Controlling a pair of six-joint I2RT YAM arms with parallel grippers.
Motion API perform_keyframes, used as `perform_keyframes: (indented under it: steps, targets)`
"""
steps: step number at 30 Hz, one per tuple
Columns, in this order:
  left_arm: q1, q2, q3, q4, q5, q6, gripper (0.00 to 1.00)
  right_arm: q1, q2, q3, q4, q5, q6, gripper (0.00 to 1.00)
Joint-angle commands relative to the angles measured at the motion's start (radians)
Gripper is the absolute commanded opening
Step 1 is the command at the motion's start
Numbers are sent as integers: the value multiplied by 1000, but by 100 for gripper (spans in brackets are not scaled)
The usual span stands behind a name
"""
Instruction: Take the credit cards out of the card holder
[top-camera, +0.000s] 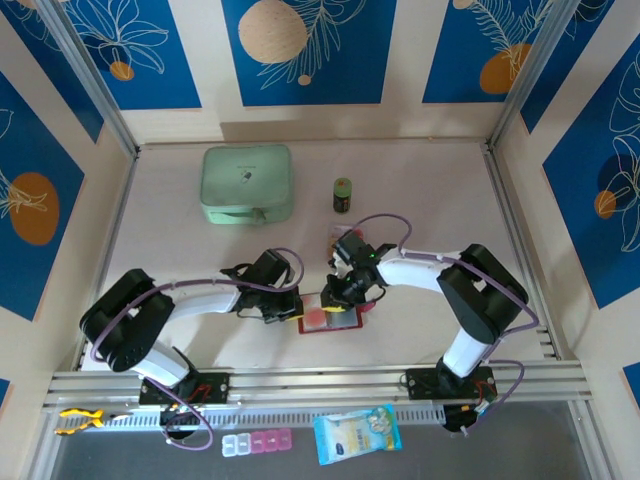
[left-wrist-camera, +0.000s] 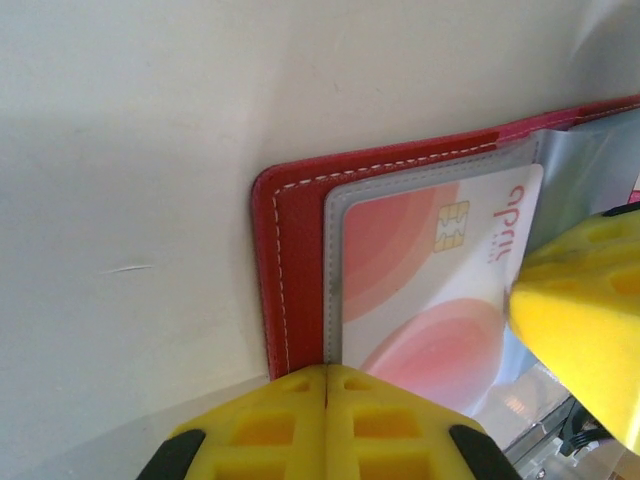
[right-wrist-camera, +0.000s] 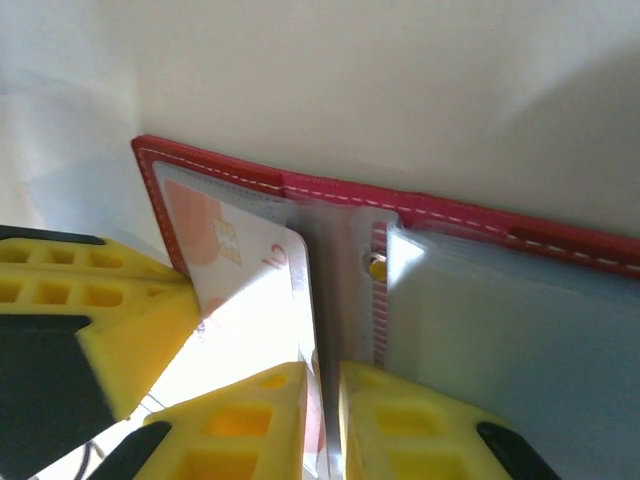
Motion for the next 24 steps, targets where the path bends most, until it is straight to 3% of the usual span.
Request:
perform_keyframes:
  steps: [1,13,24]
  targets:
    - [10,25,10,-58,-15,16,2,-24,-36,-43,92,-98,43,16]
    - [10,30,8,-56,-14,14,2,-35,-5,-60,134,-159,47,15]
    - [10,30,8,-58,-15,14,2,-15,-8,-31,34,-77,17,16]
